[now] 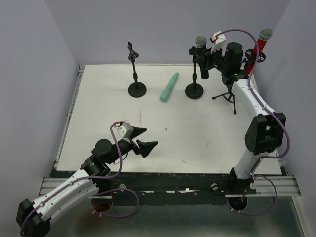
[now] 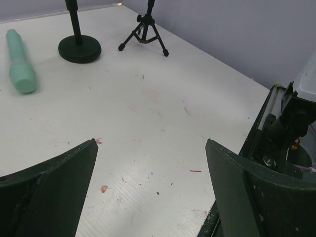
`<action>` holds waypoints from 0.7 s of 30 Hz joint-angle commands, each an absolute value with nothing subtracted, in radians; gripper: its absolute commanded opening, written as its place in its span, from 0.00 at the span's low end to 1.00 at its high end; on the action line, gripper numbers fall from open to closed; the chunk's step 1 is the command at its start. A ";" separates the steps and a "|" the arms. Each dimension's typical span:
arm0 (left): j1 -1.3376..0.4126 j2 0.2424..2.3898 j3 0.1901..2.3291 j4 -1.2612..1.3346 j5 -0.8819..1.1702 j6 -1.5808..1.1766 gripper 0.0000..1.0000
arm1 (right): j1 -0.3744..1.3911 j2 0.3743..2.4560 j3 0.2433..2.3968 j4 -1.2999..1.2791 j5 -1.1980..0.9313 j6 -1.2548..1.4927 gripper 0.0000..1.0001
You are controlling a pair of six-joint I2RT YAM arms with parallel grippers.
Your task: Attach the microphones to the stand
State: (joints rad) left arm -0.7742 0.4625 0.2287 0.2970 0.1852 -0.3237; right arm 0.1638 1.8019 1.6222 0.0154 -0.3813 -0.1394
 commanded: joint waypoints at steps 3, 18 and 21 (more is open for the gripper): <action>-0.776 0.449 0.215 0.301 0.172 -0.325 0.98 | 0.147 1.689 1.487 0.117 -0.370 -0.117 0.50; -0.776 0.379 0.218 0.256 0.175 -0.351 0.98 | 0.115 1.553 1.376 0.124 -0.373 -0.095 0.90; -0.776 0.367 0.222 0.232 0.167 -0.359 0.98 | 0.110 1.496 1.345 0.121 -0.383 -0.103 0.94</action>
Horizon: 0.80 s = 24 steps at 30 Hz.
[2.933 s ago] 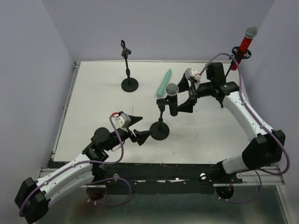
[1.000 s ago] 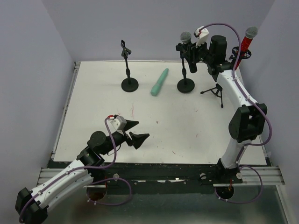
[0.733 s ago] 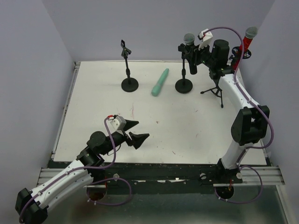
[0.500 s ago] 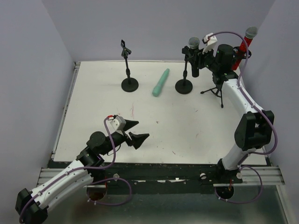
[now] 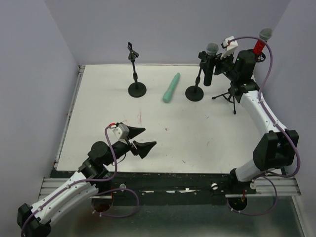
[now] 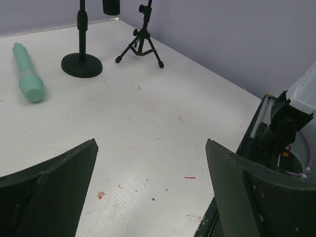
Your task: Attach the microphones to the stand
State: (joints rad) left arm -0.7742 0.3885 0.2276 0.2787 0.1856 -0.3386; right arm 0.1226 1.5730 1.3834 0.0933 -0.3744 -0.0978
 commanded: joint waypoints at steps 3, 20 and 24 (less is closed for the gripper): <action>-0.776 0.373 0.241 0.200 0.149 -0.370 0.98 | 0.107 1.439 1.338 0.080 -0.393 -0.117 0.95; -0.444 0.784 0.592 0.025 0.225 -0.509 0.98 | 0.063 0.994 1.082 -0.320 -0.697 -0.343 1.00; -0.371 0.905 0.681 0.020 0.222 -0.518 0.98 | 0.063 0.973 0.941 -0.359 -0.924 -0.446 1.00</action>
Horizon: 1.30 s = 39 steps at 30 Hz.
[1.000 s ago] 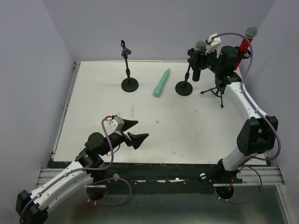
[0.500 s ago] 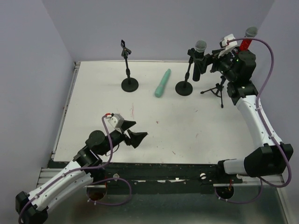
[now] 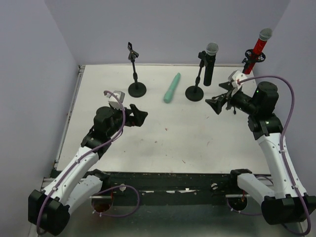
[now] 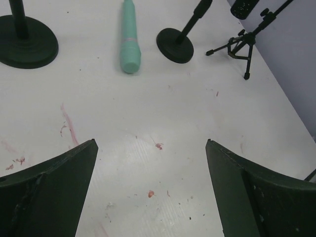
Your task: Attach the microphones to the stand
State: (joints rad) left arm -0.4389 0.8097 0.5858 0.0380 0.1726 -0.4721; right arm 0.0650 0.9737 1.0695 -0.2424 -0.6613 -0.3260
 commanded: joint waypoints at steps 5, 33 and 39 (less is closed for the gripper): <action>-0.289 1.086 0.752 0.124 0.224 -0.497 0.96 | 0.063 0.989 0.798 -0.331 -1.130 -0.431 1.00; -0.187 1.807 1.210 0.578 0.137 -0.166 0.80 | 0.067 1.019 0.825 -0.336 -1.143 -0.394 1.00; -0.187 1.862 1.276 0.568 0.115 -0.167 0.75 | 0.067 1.026 0.827 -0.337 -1.144 -0.397 1.00</action>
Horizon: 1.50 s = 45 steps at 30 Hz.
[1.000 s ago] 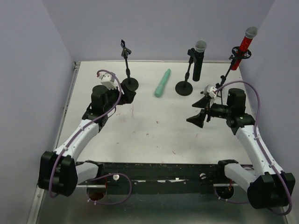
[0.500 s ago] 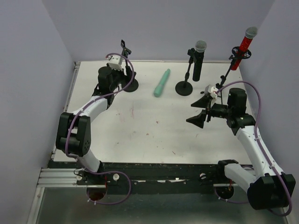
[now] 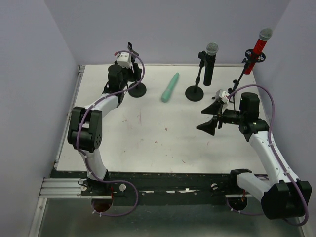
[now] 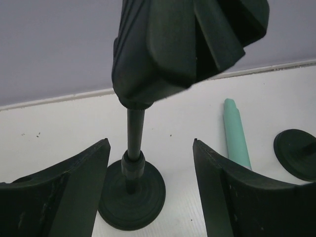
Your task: Attach the microphones to the stand
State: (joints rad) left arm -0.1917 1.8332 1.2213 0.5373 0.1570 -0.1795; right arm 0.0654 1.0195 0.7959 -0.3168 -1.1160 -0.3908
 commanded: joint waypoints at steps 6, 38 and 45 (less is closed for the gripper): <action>-0.187 1.885 1.292 0.577 0.113 -0.163 0.54 | 0.066 1.031 0.824 -0.342 -1.140 -0.403 0.99; -0.259 1.014 0.709 0.259 0.666 -0.038 0.00 | 0.066 1.000 0.813 -0.337 -1.161 -0.410 1.00; -0.419 0.926 0.647 0.235 0.745 0.058 0.00 | 0.066 1.002 0.810 -0.336 -1.150 -0.419 1.00</action>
State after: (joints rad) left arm -0.3374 0.9443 0.6571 0.2230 0.6411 -0.0261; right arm 0.0654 1.0134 0.7959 -0.3317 -1.1313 -0.4026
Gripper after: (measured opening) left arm 0.077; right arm 0.996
